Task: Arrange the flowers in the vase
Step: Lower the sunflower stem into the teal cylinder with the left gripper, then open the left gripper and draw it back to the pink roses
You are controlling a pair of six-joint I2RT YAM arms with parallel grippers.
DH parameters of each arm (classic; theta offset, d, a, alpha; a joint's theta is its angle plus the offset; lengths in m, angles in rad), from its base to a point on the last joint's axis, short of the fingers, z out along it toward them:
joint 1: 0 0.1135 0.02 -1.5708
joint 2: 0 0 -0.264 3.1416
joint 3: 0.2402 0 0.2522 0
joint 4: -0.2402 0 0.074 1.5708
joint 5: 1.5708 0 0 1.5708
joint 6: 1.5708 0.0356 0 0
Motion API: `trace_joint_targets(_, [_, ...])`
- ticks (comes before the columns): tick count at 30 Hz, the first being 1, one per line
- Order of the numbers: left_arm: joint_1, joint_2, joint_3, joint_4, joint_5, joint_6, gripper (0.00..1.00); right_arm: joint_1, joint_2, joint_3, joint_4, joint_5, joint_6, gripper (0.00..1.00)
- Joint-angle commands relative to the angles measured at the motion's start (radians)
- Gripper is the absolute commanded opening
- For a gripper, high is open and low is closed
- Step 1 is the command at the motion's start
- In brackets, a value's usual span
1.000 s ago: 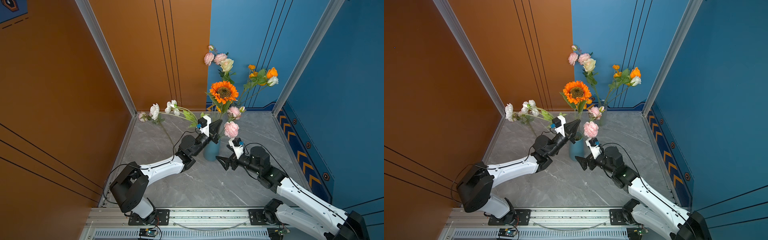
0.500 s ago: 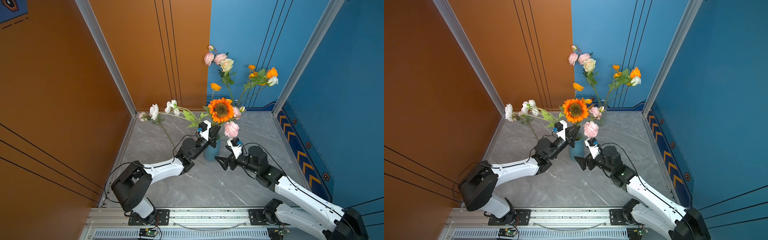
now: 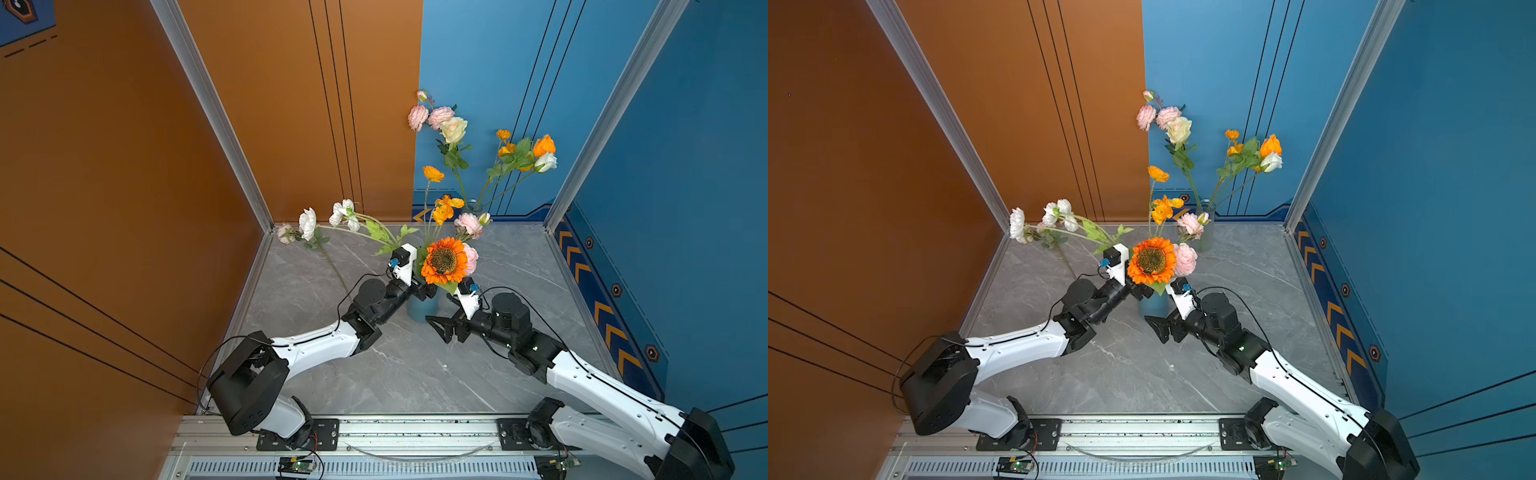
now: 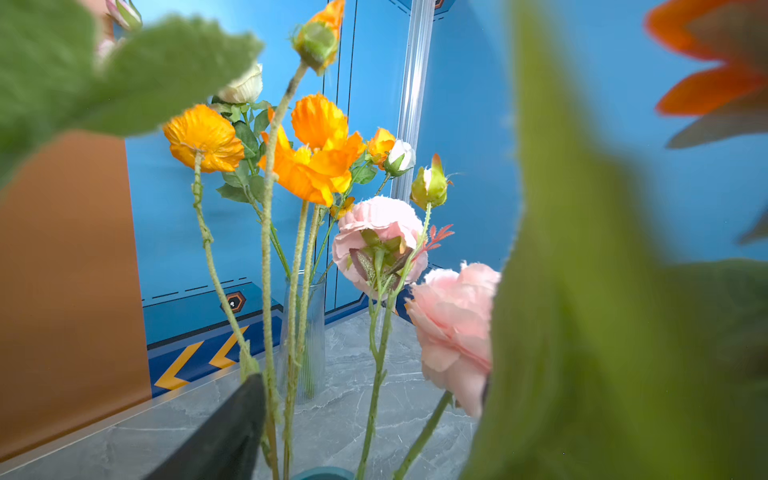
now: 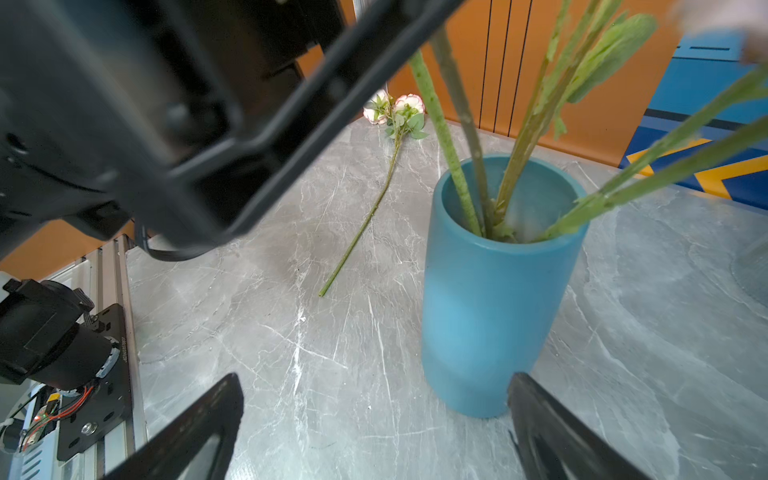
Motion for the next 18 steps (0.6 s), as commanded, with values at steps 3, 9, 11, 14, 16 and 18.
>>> trace_joint_targets(3, [-0.008, -0.091, -0.060, -0.123, -0.006, 0.001, 0.98, 0.011, 0.017, 0.021, 0.040, 0.005, 0.010, 1.00])
trace_joint_targets(9, [0.017, -0.170, -0.077, -0.308, 0.110, 0.046, 0.98, 0.021, 0.040, 0.035, 0.051, 0.002, 0.010, 1.00])
trace_joint_targets(11, [0.025, -0.202, -0.061, -0.420, 0.135, 0.095, 0.98, 0.024, 0.042, 0.039, 0.054, 0.002, 0.009, 1.00])
trace_joint_targets(14, [0.045, -0.267, -0.052, -0.561, 0.130, 0.158, 0.98, 0.027, 0.038, 0.039, 0.051, 0.005, 0.007, 1.00])
trace_joint_targets(16, [0.072, -0.308, -0.040, -0.661, 0.115, 0.173, 0.98, 0.027, 0.031, 0.036, 0.048, 0.011, 0.005, 1.00])
trace_joint_targets(18, [0.103, -0.356, -0.040, -0.764, 0.101, 0.197, 0.98, 0.027, 0.024, 0.033, 0.047, 0.017, 0.005, 1.00])
